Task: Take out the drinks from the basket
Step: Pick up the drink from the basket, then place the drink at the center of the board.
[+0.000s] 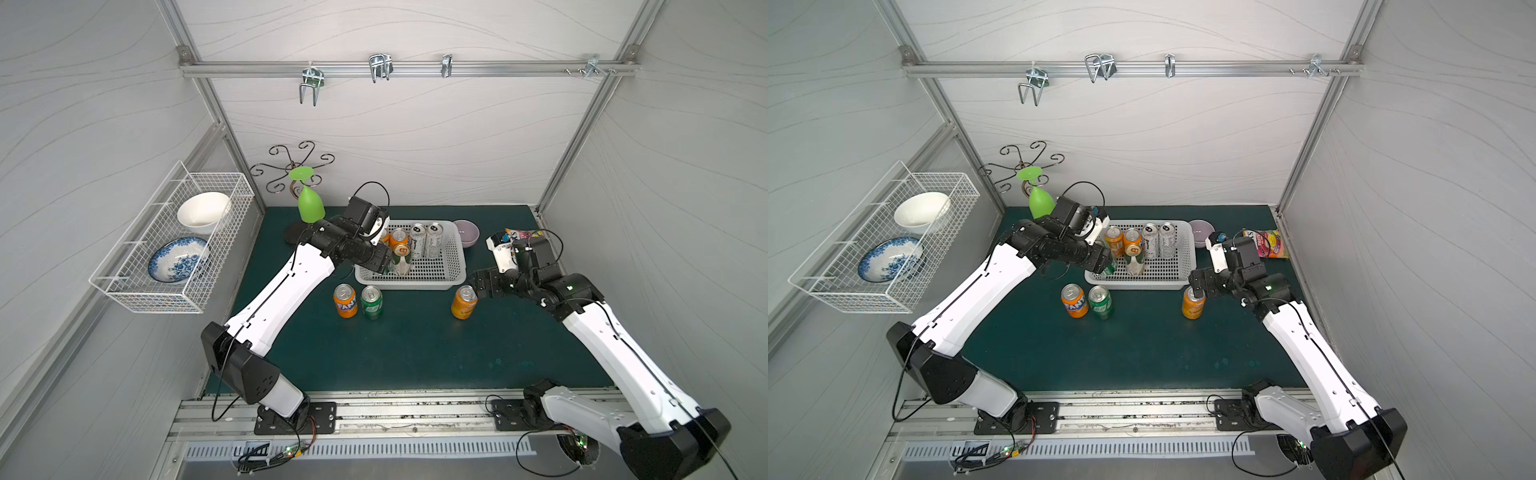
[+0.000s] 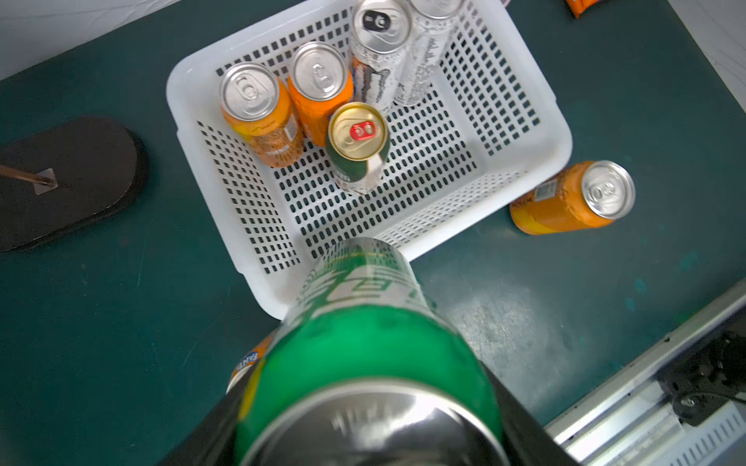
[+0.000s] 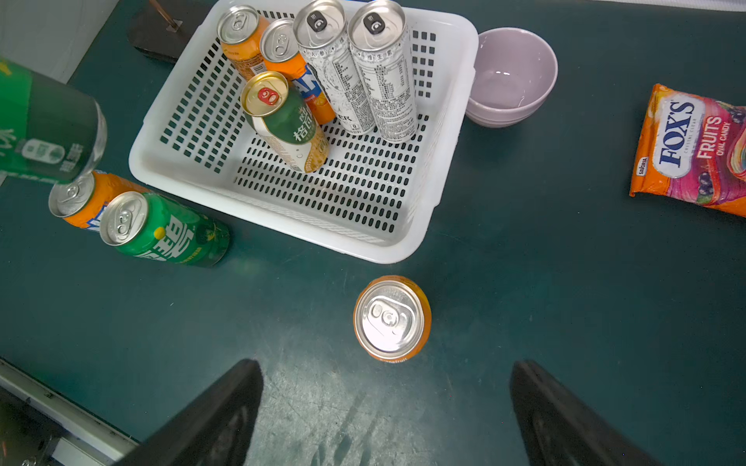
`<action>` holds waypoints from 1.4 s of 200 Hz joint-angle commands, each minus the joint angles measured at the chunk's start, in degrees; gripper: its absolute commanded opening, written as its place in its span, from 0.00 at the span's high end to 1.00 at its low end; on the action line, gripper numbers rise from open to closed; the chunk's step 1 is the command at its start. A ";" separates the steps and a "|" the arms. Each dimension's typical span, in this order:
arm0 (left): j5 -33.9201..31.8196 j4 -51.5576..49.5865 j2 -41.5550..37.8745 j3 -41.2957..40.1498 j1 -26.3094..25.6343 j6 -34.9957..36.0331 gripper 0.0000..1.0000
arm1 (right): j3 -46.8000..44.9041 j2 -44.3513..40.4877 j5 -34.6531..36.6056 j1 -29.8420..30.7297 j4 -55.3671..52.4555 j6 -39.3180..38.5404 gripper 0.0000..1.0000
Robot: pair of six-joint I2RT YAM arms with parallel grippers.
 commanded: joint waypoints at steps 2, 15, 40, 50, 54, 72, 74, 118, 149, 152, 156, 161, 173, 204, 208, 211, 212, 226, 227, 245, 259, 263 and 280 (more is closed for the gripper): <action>-1.43 2.84 -3.69 0.66 -3.32 -1.64 0.52 | -0.27 -0.89 -0.78 -0.45 -0.64 -0.37 0.01; -2.29 2.43 -4.32 -0.02 -5.30 -2.13 0.52 | -0.16 -0.90 -0.87 -0.48 -0.68 -0.35 0.01; -3.44 2.50 -5.24 -2.06 -8.57 -3.39 0.52 | 0.10 -0.90 -0.79 -0.54 -0.87 -0.41 0.01; -3.50 3.00 -5.63 -2.94 -9.69 -4.03 0.53 | 0.10 -0.83 -0.70 -0.54 -0.94 -0.38 0.01; -3.44 3.26 -5.71 -3.36 -10.22 -4.30 0.53 | 0.18 -0.86 -0.70 -0.54 -0.97 -0.42 0.01; -3.57 4.84 -6.40 -5.71 -12.05 -5.40 0.53 | 0.28 -0.93 -0.61 -0.55 -1.26 -0.42 0.01; -3.59 5.01 -6.49 -5.92 -12.24 -5.56 0.53 | 0.32 -0.94 -0.56 -0.54 -1.28 -0.42 0.01; -4.01 6.59 -6.62 -9.96 -14.03 -7.68 0.53 | 0.54 -1.18 0.07 -0.63 -1.76 -0.64 0.01; -5.89 10.97 -7.14 -14.10 -15.09 -9.27 0.53 | 0.37 -1.30 0.18 -0.65 -1.58 -0.51 0.01; -6.39 11.63 -7.11 -14.74 -15.15 -9.54 0.53 | 0.29 -1.22 0.18 -0.63 -1.53 -0.43 0.01; -6.77 12.58 -7.19 -15.54 -15.27 -9.77 0.53 | 0.28 -1.27 0.18 -0.63 -1.45 -0.41 0.01; -6.98 13.70 -7.20 -16.45 -15.27 -9.92 0.53 | 0.20 -1.28 0.17 -0.67 -1.48 -0.42 0.01; -7.59 15.48 -6.73 -17.88 -15.38 -10.49 0.54 | 0.15 -1.33 0.18 -0.63 -1.49 -0.33 0.01; -7.86 18.66 -4.78 -20.12 -15.62 -11.13 0.54 | 0.01 -1.45 0.27 -0.72 -1.49 -0.37 0.01; -7.86 18.72 -4.34 -20.14 -15.65 -11.17 0.54 | 0.01 -1.58 0.34 -0.71 -1.47 -0.34 0.01; -7.87 18.85 -4.09 -20.14 -15.64 -11.21 0.54 | 0.01 -1.49 0.36 -0.72 -1.41 -0.35 0.01; -7.84 18.87 -3.93 -20.14 -15.72 -11.21 0.54 | 0.01 -1.48 0.36 -0.72 -1.41 -0.39 0.01; -7.73 19.32 -2.55 -20.06 -15.89 -11.19 0.54 | -0.12 -1.50 0.40 -0.71 -1.36 -0.33 0.01; -7.77 19.37 -2.46 -20.06 -15.89 -11.20 0.54 | -0.14 -1.49 0.38 -0.72 -1.38 -0.33 0.01; -8.21 20.39 -0.47 -20.09 -16.40 -11.26 0.54 | -0.33 -1.59 0.45 -0.72 -1.18 -0.28 0.01; -8.82 20.78 1.14 -19.90 -16.80 -11.25 0.54 | -0.47 -1.68 0.45 -0.72 -1.15 -0.06 0.01; -9.03 20.75 1.62 -19.72 -16.89 -11.24 0.54 | -0.55 -1.72 0.45 -0.72 -1.12 -0.06 0.01; -10.00 20.42 3.48 -19.14 -17.05 -11.31 0.54 | -0.60 -1.91 0.36 -0.79 -1.13 0.02 0.01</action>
